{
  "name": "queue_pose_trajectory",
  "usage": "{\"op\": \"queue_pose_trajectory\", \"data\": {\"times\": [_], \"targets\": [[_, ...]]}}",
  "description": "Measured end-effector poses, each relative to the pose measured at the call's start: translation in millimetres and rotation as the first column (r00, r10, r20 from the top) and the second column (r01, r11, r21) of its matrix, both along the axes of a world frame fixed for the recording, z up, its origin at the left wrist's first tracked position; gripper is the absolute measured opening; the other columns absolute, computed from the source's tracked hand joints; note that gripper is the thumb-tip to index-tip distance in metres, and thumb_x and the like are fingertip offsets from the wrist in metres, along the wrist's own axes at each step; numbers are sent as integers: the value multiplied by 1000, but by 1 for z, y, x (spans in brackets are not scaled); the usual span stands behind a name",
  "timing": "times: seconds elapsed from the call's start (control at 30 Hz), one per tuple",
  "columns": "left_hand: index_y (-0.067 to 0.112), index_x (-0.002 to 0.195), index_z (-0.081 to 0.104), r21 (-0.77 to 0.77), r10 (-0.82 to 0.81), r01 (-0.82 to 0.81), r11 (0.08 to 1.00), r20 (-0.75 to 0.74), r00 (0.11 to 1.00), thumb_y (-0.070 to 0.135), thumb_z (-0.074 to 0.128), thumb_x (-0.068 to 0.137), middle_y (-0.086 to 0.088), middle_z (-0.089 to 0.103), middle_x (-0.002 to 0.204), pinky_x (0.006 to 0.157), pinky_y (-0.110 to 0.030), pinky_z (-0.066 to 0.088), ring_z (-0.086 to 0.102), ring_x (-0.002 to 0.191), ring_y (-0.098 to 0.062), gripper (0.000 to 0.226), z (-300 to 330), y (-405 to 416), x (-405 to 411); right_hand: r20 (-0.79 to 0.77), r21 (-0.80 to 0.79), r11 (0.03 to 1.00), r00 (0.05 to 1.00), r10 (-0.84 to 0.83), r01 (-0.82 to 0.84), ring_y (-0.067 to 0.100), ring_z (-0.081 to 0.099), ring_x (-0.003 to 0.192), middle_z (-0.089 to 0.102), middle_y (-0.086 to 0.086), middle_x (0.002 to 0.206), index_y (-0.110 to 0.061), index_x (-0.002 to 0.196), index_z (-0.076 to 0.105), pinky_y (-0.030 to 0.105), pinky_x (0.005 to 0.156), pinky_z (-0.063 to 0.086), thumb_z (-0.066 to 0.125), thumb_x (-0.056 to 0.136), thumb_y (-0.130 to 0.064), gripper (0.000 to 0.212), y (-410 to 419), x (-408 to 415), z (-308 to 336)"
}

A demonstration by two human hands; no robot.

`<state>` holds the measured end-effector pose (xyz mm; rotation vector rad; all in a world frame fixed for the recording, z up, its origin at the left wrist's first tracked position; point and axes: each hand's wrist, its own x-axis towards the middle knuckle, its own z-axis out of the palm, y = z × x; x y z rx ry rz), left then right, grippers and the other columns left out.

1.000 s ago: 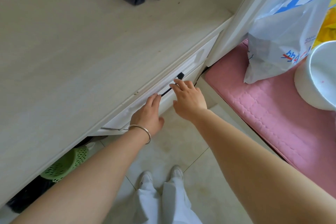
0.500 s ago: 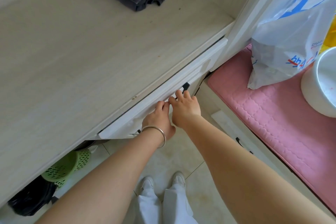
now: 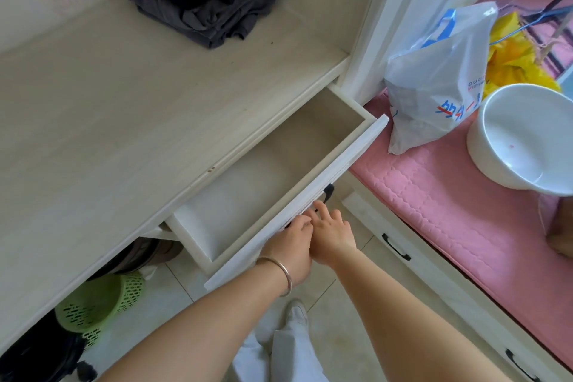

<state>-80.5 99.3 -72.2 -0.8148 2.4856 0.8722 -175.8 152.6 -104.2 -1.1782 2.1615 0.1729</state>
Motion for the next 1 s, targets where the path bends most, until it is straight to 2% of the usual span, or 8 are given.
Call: {"op": "queue_pose_trajectory", "data": {"times": [0.1,0.17,0.23,0.33,0.57,0.77,0.93,1.0], "targets": [[18,114,65,-150,-85,19,988,-443,893,8,44,82,3,62,118,81,-29,56,58,104,-16,40,12,2,1,9,16,998,998,-59,58,27,35,124,19,-4,151,-25,145,27,34,96,38,43,90,-28,57,19,3,4],[21,112,66,-340,-153,-25,940,-486,860,17,57,76,3,63,117,77,-29,57,48,106,-14,37,21,-1,1,18,17,995,995,-102,102,27,36,124,21,-6,150,-26,143,29,34,94,38,45,88,-23,57,30,5,6],[25,134,48,-283,-6,-68,957,-253,968,35,57,85,5,45,142,97,-36,47,36,126,-17,51,29,-5,-1,29,35,992,992,-121,120,27,36,124,21,-6,150,-25,140,31,34,93,40,46,86,-20,56,40,5,10],[26,144,35,173,305,-321,931,113,946,46,36,96,0,34,152,112,-35,31,34,138,-24,52,32,-5,2,66,62,984,983,-170,166,26,40,121,23,-8,150,-26,139,36,33,90,43,45,88,-20,51,56,4,16],[30,145,34,323,280,-338,884,212,936,36,38,98,1,40,150,115,-30,29,37,138,-19,47,26,27,12,187,37,922,904,-385,386,25,43,123,34,-6,147,-24,134,49,35,98,40,20,100,-29,45,83,1,21],[38,133,50,388,326,-411,825,267,907,44,36,94,4,53,140,107,-31,42,52,126,-20,42,24,43,5,513,5,177,150,-845,984,27,51,107,57,5,122,-12,127,51,33,85,35,14,99,-46,57,78,9,47],[36,132,52,383,333,-419,823,272,903,39,33,97,2,54,138,99,-24,41,53,123,-21,39,26,46,-3,402,-53,228,230,-887,972,26,58,86,61,3,106,-18,132,42,26,59,40,46,90,-49,52,71,6,55],[34,131,53,377,316,-394,838,253,915,33,31,99,-1,56,135,100,-26,40,52,123,-22,39,29,47,-5,340,-18,285,274,-899,958,26,64,80,63,2,98,-19,125,46,31,68,52,52,85,-39,45,72,7,52]]}}
